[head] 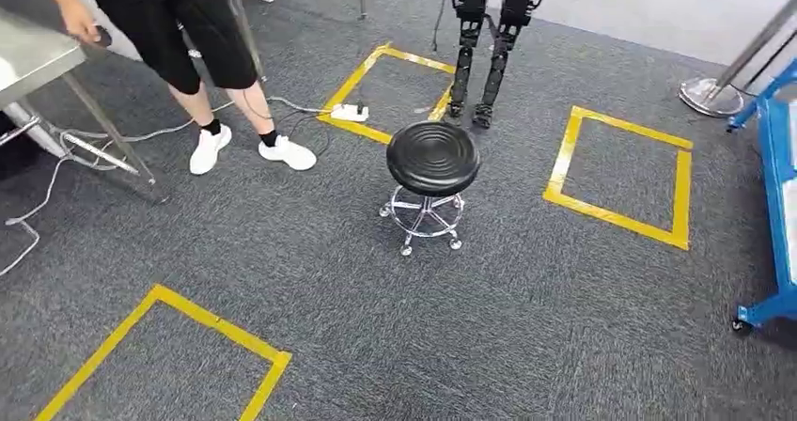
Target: Take the parts from the cabinet and place them on the table.
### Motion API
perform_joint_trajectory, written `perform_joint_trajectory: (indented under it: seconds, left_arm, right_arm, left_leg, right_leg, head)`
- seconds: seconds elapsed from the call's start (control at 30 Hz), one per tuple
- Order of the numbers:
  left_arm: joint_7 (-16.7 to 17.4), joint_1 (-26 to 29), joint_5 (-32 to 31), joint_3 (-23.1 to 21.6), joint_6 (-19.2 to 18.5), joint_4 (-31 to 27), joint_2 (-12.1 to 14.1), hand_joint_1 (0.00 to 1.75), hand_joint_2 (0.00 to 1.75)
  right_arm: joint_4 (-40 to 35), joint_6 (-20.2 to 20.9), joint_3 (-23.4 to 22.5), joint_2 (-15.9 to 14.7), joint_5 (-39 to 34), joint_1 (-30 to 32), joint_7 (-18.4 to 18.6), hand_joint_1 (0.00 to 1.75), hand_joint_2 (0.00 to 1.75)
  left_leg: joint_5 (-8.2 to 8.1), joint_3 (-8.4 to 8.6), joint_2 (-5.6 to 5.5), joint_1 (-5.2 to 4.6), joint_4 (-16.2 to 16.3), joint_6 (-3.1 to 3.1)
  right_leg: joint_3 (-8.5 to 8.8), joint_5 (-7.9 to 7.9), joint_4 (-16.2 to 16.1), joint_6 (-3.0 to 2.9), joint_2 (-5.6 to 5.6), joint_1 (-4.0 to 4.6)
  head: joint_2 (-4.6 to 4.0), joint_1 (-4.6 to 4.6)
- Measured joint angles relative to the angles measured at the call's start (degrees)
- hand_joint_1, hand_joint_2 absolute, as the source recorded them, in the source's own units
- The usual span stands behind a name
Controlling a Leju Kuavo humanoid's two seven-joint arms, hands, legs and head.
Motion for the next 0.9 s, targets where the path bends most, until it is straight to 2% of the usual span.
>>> perform_joint_trajectory:
  seconds: [0.03,0.07,0.1,0.13,0.17,0.2,0.23,0.27,0.3,0.33,0.37,0.4,0.43,0.47,0.5,0.53,0.57,0.6,0.63,0.67,0.7,0.73,0.77,0.8,0.83,0.87,0.9]
  left_arm:
    - [0.7,-0.1,0.6,0.2,1.0,0.0,-0.1,0.00,0.00]
    - [1.2,-0.2,1.1,0.7,2.0,0.0,-0.1,0.00,0.00]
    - [1.5,-0.2,1.4,1.2,2.8,0.0,-0.1,0.00,0.00]
    - [1.6,-0.1,1.7,1.6,3.1,0.0,-0.2,0.00,0.00]
    - [1.9,0.2,1.8,1.8,3.4,0.0,-0.3,0.00,0.00]
    - [2.0,0.4,1.9,2.0,3.5,0.0,-0.4,0.00,0.00]
    - [2.1,0.5,2.0,2.3,3.5,0.0,-0.4,0.00,0.00]
    - [2.1,0.6,2.0,2.6,3.6,0.0,-0.4,0.00,0.00]
    - [2.1,0.6,2.1,2.7,3.6,0.0,-0.4,0.00,0.00]
    - [2.1,0.6,2.1,2.8,3.7,0.0,-0.4,0.00,0.00]
    - [2.1,0.6,2.1,2.9,3.7,0.0,-0.4,0.00,0.00]
    - [2.1,0.6,2.1,2.9,3.8,0.0,-0.5,0.00,0.00]
    - [2.2,0.7,2.1,2.9,3.8,0.1,-0.6,0.00,0.00]
    - [2.4,0.7,2.3,3.1,4.3,0.1,-0.7,0.00,0.00]
    - [2.8,0.6,2.8,3.3,4.8,0.1,-0.7,0.00,0.00]
    - [2.9,0.6,3.1,3.7,5.1,0.1,-0.9,0.00,0.00]
    - [2.9,0.6,3.2,4.0,5.3,0.1,-1.0,0.00,0.00]
    - [2.9,0.5,3.2,4.1,5.4,0.0,-1.3,0.00,0.00]
    - [2.8,0.6,3.2,4.2,5.6,0.0,-1.3,0.00,0.00]
    - [2.7,0.7,3.2,4.2,5.7,0.0,-1.3,0.00,0.00]
    - [2.6,0.7,3.2,4.3,6.0,0.0,-1.3,0.00,0.00]
    - [2.4,0.7,3.0,4.3,6.2,0.0,-1.4,0.00,0.00]
    - [2.1,0.7,2.9,4.3,6.2,0.0,-1.5,0.00,0.00]
    - [1.8,0.7,2.8,4.3,5.8,0.0,-1.5,0.00,0.00]
    - [1.7,0.7,2.8,4.3,5.6,0.0,-1.6,0.00,0.00]
    - [1.7,0.7,2.7,4.2,5.5,0.0,-1.6,0.00,0.00]
    - [1.7,0.7,2.6,4.2,5.2,0.0,-1.6,0.00,0.00]
  right_arm:
    - [0.0,0.1,0.6,0.0,0.9,0.0,0.5,0.00,0.00]
    - [0.0,0.2,1.3,0.2,1.7,0.0,0.9,0.00,0.00]
    - [0.0,0.3,1.8,0.4,2.2,0.0,1.2,0.00,0.00]
    - [0.0,0.3,2.2,0.4,2.5,-0.1,1.5,0.00,0.00]
    - [0.0,0.4,2.7,0.7,2.8,-0.4,1.5,0.00,0.00]
    - [0.0,0.4,2.9,0.9,2.9,-0.6,1.5,0.00,0.00]
    - [0.0,0.4,3.3,1.0,2.9,-0.6,1.6,0.00,0.00]
    - [0.0,0.4,3.5,1.0,3.0,-0.5,1.6,0.00,0.00]
    - [0.0,0.4,3.7,1.0,3.0,-0.4,1.6,0.00,0.00]
    - [0.0,0.5,3.8,1.1,3.0,-0.4,1.6,0.00,0.00]
    - [0.0,0.5,3.8,1.1,3.0,-0.5,1.7,0.00,0.00]
    - [0.0,0.6,3.9,1.1,3.0,-0.6,1.7,0.00,0.00]
    - [0.0,0.7,4.0,1.1,3.2,-0.9,1.7,0.00,0.00]
    - [0.0,0.9,4.3,1.1,3.5,-1.1,1.7,0.00,0.00]
    - [0.0,1.3,4.5,1.1,3.8,-1.1,1.7,0.00,0.00]
    - [0.0,1.4,4.9,1.0,4.0,-1.0,1.7,0.00,0.00]
    - [0.0,1.6,5.1,1.0,4.2,-1.0,1.7,0.00,0.00]
    - [0.0,1.8,5.2,0.9,4.4,-1.0,1.8,0.00,0.00]
    - [0.0,1.9,5.2,1.0,4.4,-1.1,1.8,0.00,0.00]
    - [0.0,2.2,5.3,1.0,4.4,-1.4,1.8,0.00,0.00]
    - [0.0,2.4,5.4,1.0,4.4,-1.5,1.8,0.00,0.00]
    - [0.0,2.4,5.6,1.0,4.4,-1.6,1.8,0.00,0.00]
    - [0.0,2.4,5.6,0.9,4.4,-1.5,1.8,0.00,0.00]
    - [0.0,2.4,5.6,0.9,4.4,-1.4,1.8,0.00,0.00]
    - [0.0,2.4,5.6,0.8,4.3,-1.3,1.8,0.00,0.00]
    - [0.0,2.4,5.6,0.7,4.3,-1.3,1.8,0.00,0.00]
    - [0.0,2.4,5.6,0.6,4.3,-1.4,1.8,0.00,0.00]
  left_leg:
    - [-0.02,0.22,0.77,0.11,-0.1,-0.23]
    - [-0.43,0.21,0.72,0.17,0.2,-0.73]
    - [-1.54,-0.14,-2.81,0.56,1.5,-1.30]
    - [-3.43,-1.20,-5.16,0.87,4.0,-1.45]
    - [-6.43,-3.42,-6.74,0.97,9.1,-1.64]
    - [-8.60,-5.67,-7.28,0.98,13.9,-1.88]
    - [-9.47,-7.16,-7.42,1.05,17.0,-2.13]
    - [-8.93,-7.68,-7.42,1.30,18.0,-2.31]
    - [-7.14,-7.02,-7.41,1.64,16.2,-2.54]
    - [-4.57,-5.39,-7.44,2.00,12.6,-2.78]
    - [-1.52,-2.96,-8.00,2.52,7.2,-3.12]
    - [-0.03,-1.30,-10.61,3.20,3.1,-3.57]
    - [-1.11,-0.92,-12.37,2.95,1.9,-3.66]
    - [-1.10,-1.40,-11.78,2.86,2.5,-2.92]
    - [-1.04,-1.40,-11.17,2.41,2.5,-2.53]
    - [-0.94,-1.35,-10.59,1.90,2.5,-1.85]
    - [-0.51,-1.36,-9.85,1.84,2.0,-1.15]
    - [-0.12,-1.33,-8.95,2.00,1.7,-0.48]
    - [-0.03,-1.43,-8.52,1.90,1.6,-0.02]
    - [-0.01,-1.56,-7.55,1.81,1.6,0.61]
    - [-0.02,-1.65,-6.71,1.69,1.6,0.62]
    - [-0.02,-1.77,-5.86,1.55,1.6,0.62]
    - [-0.02,-1.81,-5.13,1.40,1.6,0.62]
    - [-0.02,-1.82,-4.44,1.34,1.6,0.62]
    - [-0.03,-1.80,-3.78,1.30,1.6,0.60]
    - [-0.07,-1.66,-3.11,1.30,1.6,0.54]
    - [-0.10,-1.53,-2.53,1.24,1.6,0.45]
  right_leg:
    - [-0.08,0.03,-0.1,-0.14,0.75,0.09]
    - [0.46,0.53,-0.6,-0.81,1.52,-1.17]
    - [0.70,0.72,-0.7,-1.00,2.09,-1.41]
    - [0.57,1.02,-0.7,-1.79,2.58,-1.65]
    - [0.39,1.09,-0.7,-1.95,3.45,-1.57]
    - [0.23,1.14,-0.6,-1.98,4.31,-1.54]
    - [0.18,1.16,-0.6,-1.94,5.03,-1.52]
    - [0.27,1.18,-0.6,-1.91,5.83,-1.57]
    - [0.34,1.17,-0.5,-1.88,6.56,-1.69]
    - [0.34,1.15,-0.2,-1.84,7.35,-1.85]
    - [0.25,1.03,0.3,-1.67,8.28,-2.08]
    - [-0.23,0.72,0.9,-1.12,8.96,-2.04]
    - [-1.04,0.44,2.0,-0.46,9.58,-1.48]
    - [-1.36,0.64,2.0,-0.12,10.29,-1.54]
    - [-1.75,0.94,1.8,0.36,10.67,-1.56]
    - [-2.01,1.28,1.5,0.92,11.38,-1.59]
    - [-2.69,1.36,1.4,1.51,12.03,-1.59]
    - [-2.86,0.92,2.5,1.51,10.27,-1.95]
    - [-4.12,-0.41,4.6,1.32,7.49,-1.59]
    - [-6.37,-2.60,8.9,0.96,6.15,-1.64]
    - [-8.47,-4.42,13.2,0.80,5.71,-1.64]
    - [-10.26,-5.80,17.1,0.89,5.56,-1.57]
    - [-10.89,-6.07,18.9,1.22,5.49,-1.60]
    - [-10.13,-5.53,18.0,1.57,5.32,-1.62]
    - [-8.06,-4.22,14.6,2.01,5.02,-1.60]
    - [-5.09,-2.56,9.4,2.34,4.21,-1.58]
    - [-2.17,-1.30,4.5,2.38,2.26,-1.54]
  head:
    - [0.00,0.04]
    - [0.00,0.07]
    - [0.00,-0.18]
    - [0.00,-0.26]
    - [0.00,-0.26]
    - [0.00,-0.24]
    - [0.00,-0.26]
    - [0.00,-0.26]
    - [0.00,-0.24]
    - [0.00,-0.24]
    - [0.00,-0.26]
    - [0.00,-0.26]
    - [0.00,-0.50]
    - [0.00,-0.24]
    - [0.00,-0.24]
    - [0.00,-0.22]
    - [0.00,-0.31]
    - [0.00,-0.28]
    - [0.00,0.00]
    - [0.00,0.39]
    - [0.00,0.39]
    - [0.00,0.42]
    - [0.00,0.42]
    - [0.00,0.39]
    - [0.00,0.44]
    - [0.00,0.42]
    - [0.00,0.44]
